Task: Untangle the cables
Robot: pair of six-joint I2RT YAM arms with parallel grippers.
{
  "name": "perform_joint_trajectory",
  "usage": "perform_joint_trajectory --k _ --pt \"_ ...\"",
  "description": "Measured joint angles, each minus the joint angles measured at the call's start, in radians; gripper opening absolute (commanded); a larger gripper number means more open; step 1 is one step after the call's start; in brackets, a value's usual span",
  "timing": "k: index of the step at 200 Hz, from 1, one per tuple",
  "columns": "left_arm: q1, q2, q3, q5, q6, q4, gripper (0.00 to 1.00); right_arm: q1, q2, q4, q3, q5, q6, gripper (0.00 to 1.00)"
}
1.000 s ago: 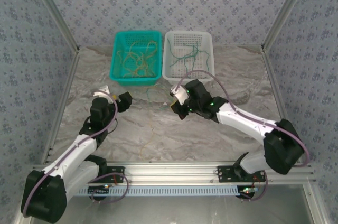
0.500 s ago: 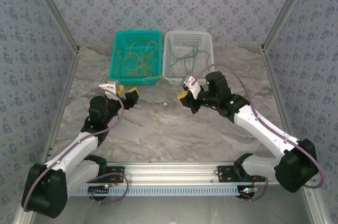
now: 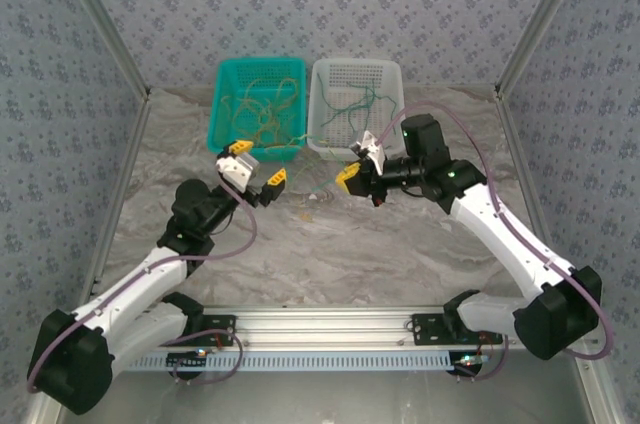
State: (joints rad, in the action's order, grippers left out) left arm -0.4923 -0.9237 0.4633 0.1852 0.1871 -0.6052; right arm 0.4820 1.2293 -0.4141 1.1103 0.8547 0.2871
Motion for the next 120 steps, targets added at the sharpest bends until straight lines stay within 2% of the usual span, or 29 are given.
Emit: perform_joint_trajectory --k 26,38,57,75,86,120 --pt "0.000 -0.011 0.019 -0.028 0.073 -0.022 0.92 0.000 0.016 -0.043 0.006 0.036 0.018 0.00" --pt "-0.001 -0.014 0.030 -0.037 0.098 -0.027 0.89 0.000 0.024 -0.056 0.009 0.047 0.022 0.00" --pt "-0.001 -0.028 0.065 -0.027 0.129 -0.027 0.69 0.000 0.040 -0.071 0.011 0.053 0.024 0.00" --pt "-0.006 -0.046 0.100 -0.006 0.142 -0.025 0.20 0.000 0.055 -0.069 0.013 0.048 0.016 0.00" --pt "-0.009 -0.054 0.113 0.006 0.144 -0.027 0.01 0.000 0.059 -0.063 0.013 0.037 0.005 0.00" --pt "-0.012 -0.055 0.114 -0.023 0.140 -0.027 0.00 -0.017 0.059 -0.007 0.012 -0.044 -0.058 0.00"
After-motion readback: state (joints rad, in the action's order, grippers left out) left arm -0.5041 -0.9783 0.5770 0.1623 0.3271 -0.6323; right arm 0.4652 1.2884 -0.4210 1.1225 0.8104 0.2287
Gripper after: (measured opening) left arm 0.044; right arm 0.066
